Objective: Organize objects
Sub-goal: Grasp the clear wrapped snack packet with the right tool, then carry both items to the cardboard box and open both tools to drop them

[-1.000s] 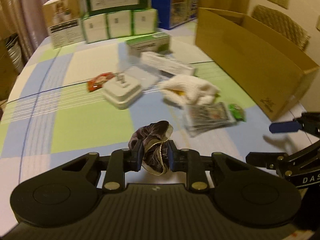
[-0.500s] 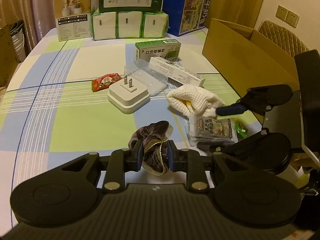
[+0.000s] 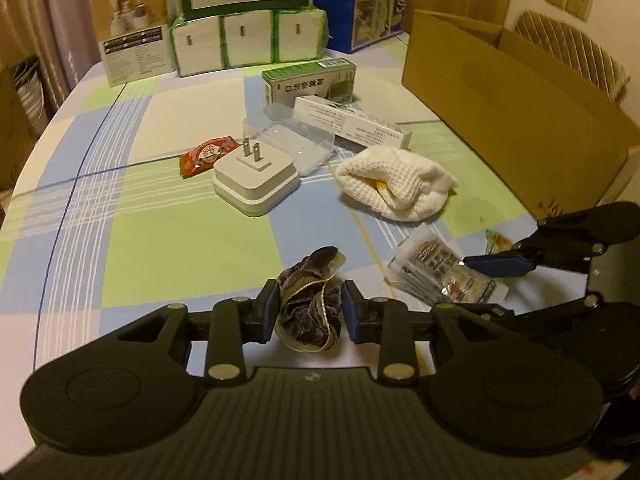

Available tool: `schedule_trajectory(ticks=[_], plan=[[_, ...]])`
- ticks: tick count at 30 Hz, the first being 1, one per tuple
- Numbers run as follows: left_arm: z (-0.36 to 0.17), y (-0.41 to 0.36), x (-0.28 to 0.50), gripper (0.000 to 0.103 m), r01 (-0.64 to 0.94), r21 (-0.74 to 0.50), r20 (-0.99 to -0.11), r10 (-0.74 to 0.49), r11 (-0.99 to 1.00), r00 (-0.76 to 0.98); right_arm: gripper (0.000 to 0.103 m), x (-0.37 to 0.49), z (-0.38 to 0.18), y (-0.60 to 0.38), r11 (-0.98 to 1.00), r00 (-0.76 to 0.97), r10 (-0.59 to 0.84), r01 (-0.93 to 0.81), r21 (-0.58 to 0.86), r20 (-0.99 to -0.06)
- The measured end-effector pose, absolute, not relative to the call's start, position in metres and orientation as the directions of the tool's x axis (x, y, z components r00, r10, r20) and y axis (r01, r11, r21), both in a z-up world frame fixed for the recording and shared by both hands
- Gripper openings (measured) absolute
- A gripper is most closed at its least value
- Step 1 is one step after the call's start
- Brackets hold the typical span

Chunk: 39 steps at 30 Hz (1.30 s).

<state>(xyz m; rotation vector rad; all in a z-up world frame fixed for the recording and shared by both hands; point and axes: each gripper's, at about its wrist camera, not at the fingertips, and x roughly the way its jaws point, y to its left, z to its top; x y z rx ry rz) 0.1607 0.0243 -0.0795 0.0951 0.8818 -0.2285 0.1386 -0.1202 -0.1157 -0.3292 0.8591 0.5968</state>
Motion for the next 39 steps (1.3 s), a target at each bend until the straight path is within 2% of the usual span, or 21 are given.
schedule_trajectory(ticks=[6,10,22,33,39], plan=[[-0.092,0.018,0.166,0.033,0.262,0.035,-0.791,-0.134,0.964,0.597,0.034,0.137,-0.112,-0.122,0.813,0.51,0.37,-0.582,0.006,-0.777],[-0.09,0.019,0.164,0.021,0.255,0.038,-0.796,-0.125,0.966,0.592,0.033,0.134,-0.108,-0.128,0.822,0.516,0.393,-0.569,0.038,-0.761],[-0.033,0.008,0.135,0.019,0.221,-0.032,-0.754,-0.169,0.975,0.635,0.033,0.101,-0.057,-0.16,0.883,0.591,0.372,-0.463,0.077,-0.716],[0.04,-0.075,0.126,0.019,0.378,-0.09,-0.671,-0.336,0.922,0.661,0.033,0.078,0.035,-0.243,0.956,0.747,0.267,-0.285,0.069,-0.61],[0.064,-0.136,0.141,0.019,0.467,-0.089,-0.634,-0.412,0.88,0.655,0.033,0.095,0.06,-0.302,0.981,0.784,0.178,-0.192,0.041,-0.594]])
